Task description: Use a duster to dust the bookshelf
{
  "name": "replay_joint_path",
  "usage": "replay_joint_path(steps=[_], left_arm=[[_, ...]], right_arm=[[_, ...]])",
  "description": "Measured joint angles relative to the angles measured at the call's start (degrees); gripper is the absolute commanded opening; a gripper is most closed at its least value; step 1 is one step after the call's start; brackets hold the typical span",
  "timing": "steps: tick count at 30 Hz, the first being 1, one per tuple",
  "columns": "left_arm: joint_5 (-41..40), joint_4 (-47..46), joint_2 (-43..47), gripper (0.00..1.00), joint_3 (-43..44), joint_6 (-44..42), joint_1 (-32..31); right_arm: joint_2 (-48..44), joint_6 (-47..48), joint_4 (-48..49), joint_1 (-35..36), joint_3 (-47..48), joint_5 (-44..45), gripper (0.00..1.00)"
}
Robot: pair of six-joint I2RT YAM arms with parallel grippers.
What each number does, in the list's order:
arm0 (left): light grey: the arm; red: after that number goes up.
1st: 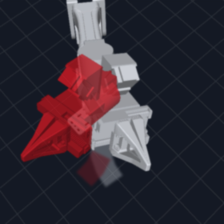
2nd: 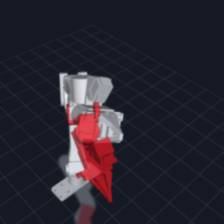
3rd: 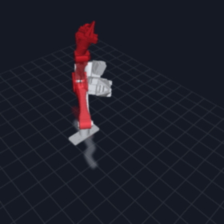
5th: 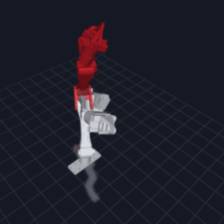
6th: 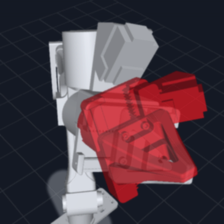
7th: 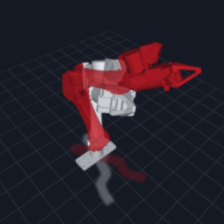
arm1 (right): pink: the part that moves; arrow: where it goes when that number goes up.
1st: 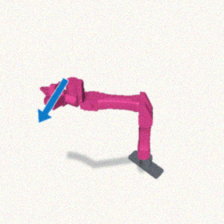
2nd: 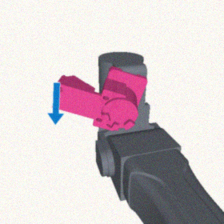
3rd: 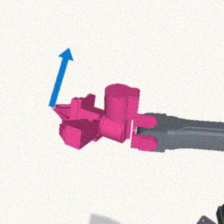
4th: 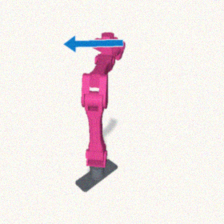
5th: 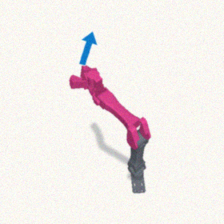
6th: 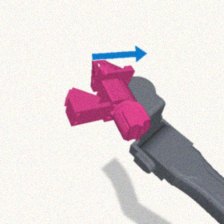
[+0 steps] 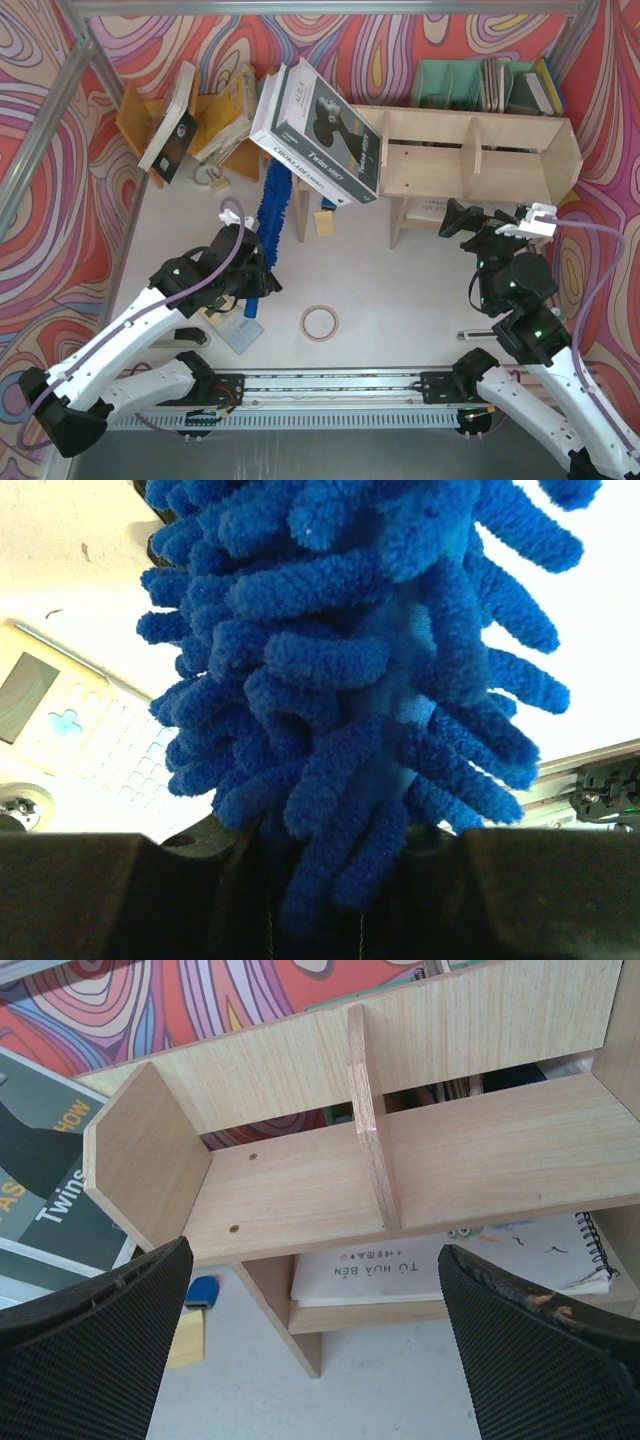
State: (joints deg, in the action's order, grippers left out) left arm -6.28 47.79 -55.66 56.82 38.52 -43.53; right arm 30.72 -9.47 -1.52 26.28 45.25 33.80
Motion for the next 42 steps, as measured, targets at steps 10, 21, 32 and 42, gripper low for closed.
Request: replay_joint_path(steps=[10,21,32,42], left_arm=[[-1.46,-0.02,0.22,0.00,6.36,-0.13,0.00],[1.88,-2.58,0.28,0.00,-3.34,3.34,0.00],[0.17,-1.05,5.09,0.00,4.44,3.80,0.00],[4.50,-4.63,3.34,0.00,-9.33,8.46,-0.11]], right_arm=[[-0.33,-0.46,-0.02,0.00,0.00,-0.48,0.99],[-0.28,-0.44,-0.02,0.00,0.00,-0.46,0.99],[-0.26,-0.46,-0.02,0.00,0.00,-0.48,0.99],[-0.26,-0.46,-0.04,0.00,0.00,-0.48,0.99]])
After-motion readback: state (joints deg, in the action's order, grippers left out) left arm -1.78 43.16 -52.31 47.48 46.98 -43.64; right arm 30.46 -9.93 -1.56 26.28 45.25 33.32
